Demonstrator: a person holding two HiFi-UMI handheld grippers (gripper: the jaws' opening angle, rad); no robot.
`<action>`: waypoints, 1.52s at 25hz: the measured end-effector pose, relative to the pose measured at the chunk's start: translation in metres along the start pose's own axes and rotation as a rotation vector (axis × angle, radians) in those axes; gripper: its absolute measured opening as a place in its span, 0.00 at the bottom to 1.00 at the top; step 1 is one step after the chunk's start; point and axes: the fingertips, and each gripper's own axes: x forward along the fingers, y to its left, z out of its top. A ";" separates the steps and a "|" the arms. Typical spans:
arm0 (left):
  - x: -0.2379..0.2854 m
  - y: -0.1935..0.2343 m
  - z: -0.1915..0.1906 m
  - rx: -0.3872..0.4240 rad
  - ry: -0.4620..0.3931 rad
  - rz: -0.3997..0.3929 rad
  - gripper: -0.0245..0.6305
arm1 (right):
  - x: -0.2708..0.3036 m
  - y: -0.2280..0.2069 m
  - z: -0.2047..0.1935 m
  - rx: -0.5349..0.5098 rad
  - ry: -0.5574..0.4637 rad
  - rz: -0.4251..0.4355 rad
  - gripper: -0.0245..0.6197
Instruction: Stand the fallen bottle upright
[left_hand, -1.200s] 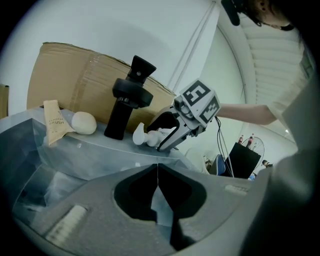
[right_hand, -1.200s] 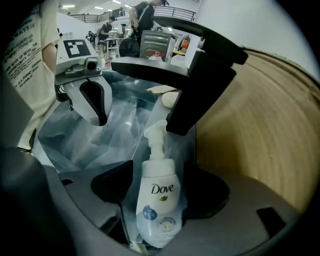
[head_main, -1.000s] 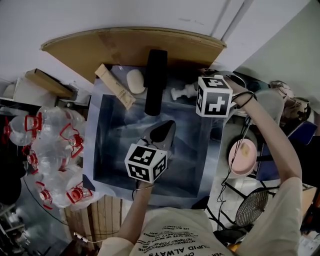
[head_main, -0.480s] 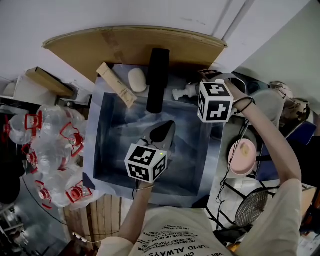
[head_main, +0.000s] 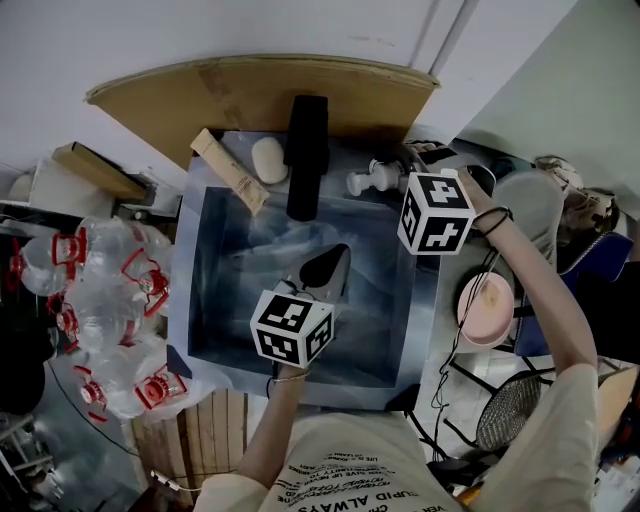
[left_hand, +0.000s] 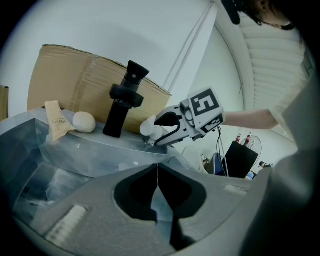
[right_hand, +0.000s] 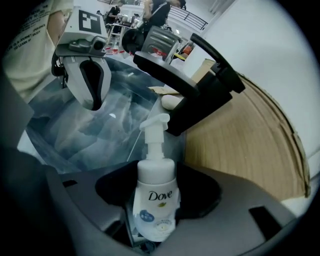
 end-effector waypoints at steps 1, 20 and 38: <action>0.000 -0.002 0.000 0.001 0.000 -0.002 0.08 | -0.004 -0.002 0.000 0.011 -0.007 -0.015 0.41; 0.000 -0.020 0.007 0.012 -0.009 -0.020 0.08 | -0.078 -0.053 -0.003 0.458 -0.237 -0.252 0.41; 0.000 -0.021 0.016 0.040 -0.041 -0.022 0.08 | -0.110 -0.064 -0.042 1.294 -0.735 -0.620 0.41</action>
